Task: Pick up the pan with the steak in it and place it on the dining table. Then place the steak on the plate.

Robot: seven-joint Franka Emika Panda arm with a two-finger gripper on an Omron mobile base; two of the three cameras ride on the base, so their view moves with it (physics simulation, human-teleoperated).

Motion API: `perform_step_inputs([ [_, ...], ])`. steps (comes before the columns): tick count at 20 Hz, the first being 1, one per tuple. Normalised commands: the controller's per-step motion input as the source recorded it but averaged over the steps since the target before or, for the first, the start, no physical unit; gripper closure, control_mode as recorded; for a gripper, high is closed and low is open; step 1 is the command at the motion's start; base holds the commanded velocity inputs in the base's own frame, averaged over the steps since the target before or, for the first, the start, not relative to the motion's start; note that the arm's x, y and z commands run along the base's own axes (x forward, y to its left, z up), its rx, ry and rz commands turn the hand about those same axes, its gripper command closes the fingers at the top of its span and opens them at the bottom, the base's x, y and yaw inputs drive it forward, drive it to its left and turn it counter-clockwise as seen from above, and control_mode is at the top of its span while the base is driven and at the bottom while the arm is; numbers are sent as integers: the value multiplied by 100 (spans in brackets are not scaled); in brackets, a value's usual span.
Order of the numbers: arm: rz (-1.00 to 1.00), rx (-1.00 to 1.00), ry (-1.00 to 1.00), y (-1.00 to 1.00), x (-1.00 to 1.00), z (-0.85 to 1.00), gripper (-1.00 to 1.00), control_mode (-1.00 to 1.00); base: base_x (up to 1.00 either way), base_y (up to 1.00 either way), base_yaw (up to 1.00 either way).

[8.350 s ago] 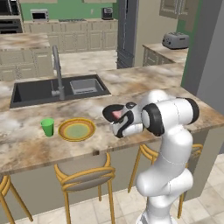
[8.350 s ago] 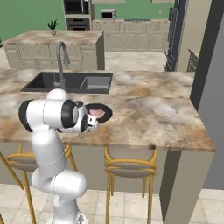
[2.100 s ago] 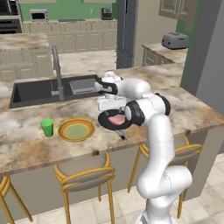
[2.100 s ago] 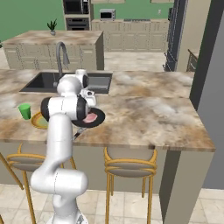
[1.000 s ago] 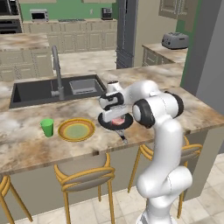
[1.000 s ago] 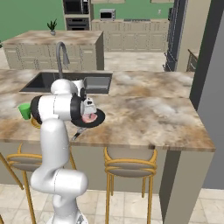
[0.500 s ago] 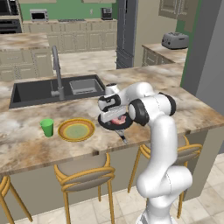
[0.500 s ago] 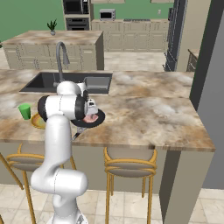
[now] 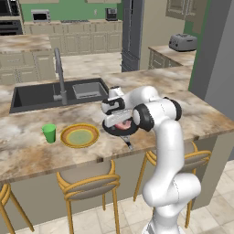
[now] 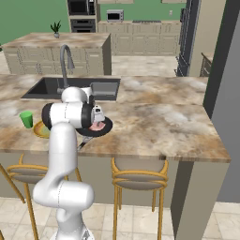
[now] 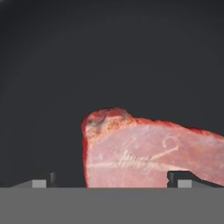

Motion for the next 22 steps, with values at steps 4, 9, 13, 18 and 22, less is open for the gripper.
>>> perform_step_inputs([
  [4, 0, 0, 2, -6, -14, -26, -100, -100, 0, 0, 0],
  [9, 0, 0, 1, -2, -7, -20, 100, -100, 0, 0, 0],
  [13, 0, 0, 1, 0, 0, -2, 100, -100, 0, 0, 0],
  [18, 0, 0, 0, 0, 0, 0, 100, -100, 0, 0, 0],
  [22, -1, 0, 0, 2, 3, 9, 100, -100, 0, 0, 0],
])
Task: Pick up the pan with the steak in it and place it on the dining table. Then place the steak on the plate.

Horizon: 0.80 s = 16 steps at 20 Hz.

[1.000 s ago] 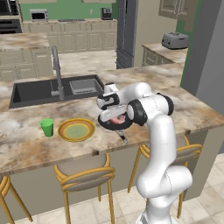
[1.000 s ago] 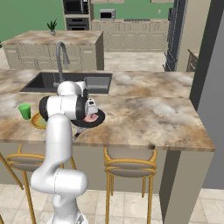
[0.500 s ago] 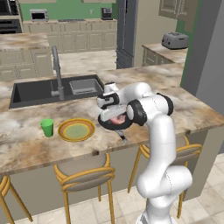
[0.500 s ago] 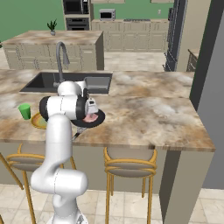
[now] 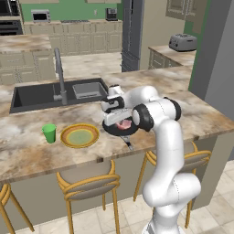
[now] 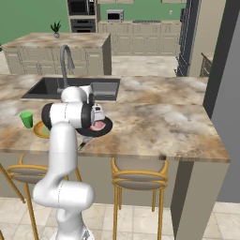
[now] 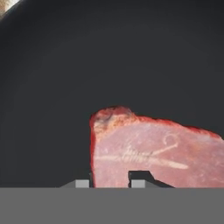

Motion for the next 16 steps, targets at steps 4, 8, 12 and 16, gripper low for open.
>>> perform_step_inputs([
  [4, -1, 0, 0, 8, 0, 42, 100, -100, 0, 0, 0],
  [8, -1, 0, 2, 11, 0, 52, 100, -100, 0, 0, 0],
  [12, 0, 0, 4, 12, 0, 55, 100, -100, 0, 0, 0],
  [16, 3, 0, 5, 25, -19, 45, 100, -100, 0, 0, 0],
])
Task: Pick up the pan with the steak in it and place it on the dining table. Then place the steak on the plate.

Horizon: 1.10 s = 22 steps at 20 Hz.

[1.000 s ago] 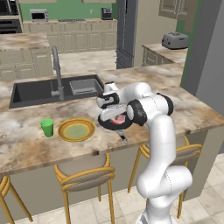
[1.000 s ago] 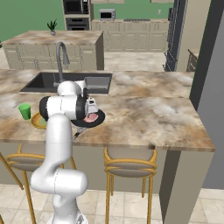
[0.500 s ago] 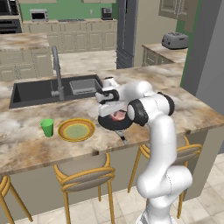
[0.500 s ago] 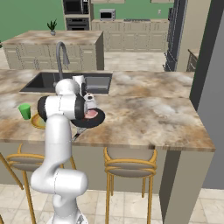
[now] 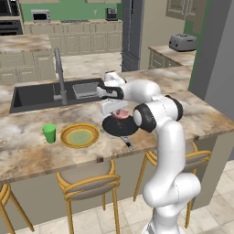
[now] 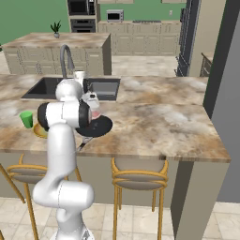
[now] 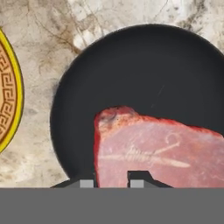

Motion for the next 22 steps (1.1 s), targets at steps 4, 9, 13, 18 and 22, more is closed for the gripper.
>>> perform_step_inputs([
  [4, 11, 0, 2, 20, -56, 32, 100, -100, 0, 0, 0],
  [9, 16, 0, 0, 9, -74, 20, 100, -100, 0, 0, 0],
  [13, 17, 0, 0, 7, -65, 8, 100, -100, 0, 0, 0],
  [18, 13, 1, 0, 45, -17, 0, 100, -100, 0, 0, 0],
  [22, 9, 1, 0, 64, 0, 0, 100, -100, 0, 0, 0],
])
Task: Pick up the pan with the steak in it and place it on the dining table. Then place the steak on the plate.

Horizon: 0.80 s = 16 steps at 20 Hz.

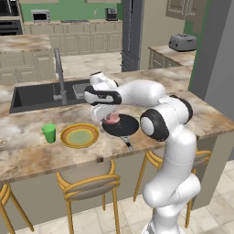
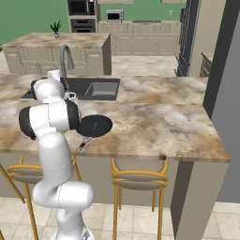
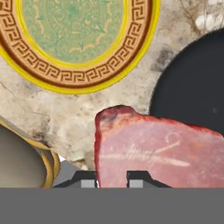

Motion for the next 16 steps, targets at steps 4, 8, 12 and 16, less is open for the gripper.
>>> perform_step_inputs([
  [4, 10, 2, 0, 61, -1, 0, 100, -100, 0, 0, 0],
  [8, 6, 1, 0, 67, 6, 0, 100, -100, 0, 0, 0],
  [12, 4, 0, 0, 57, 26, -11, 100, -100, 0, 0, 0],
  [16, 2, 0, 0, 55, 46, -26, 100, -100, 0, 0, 0],
])
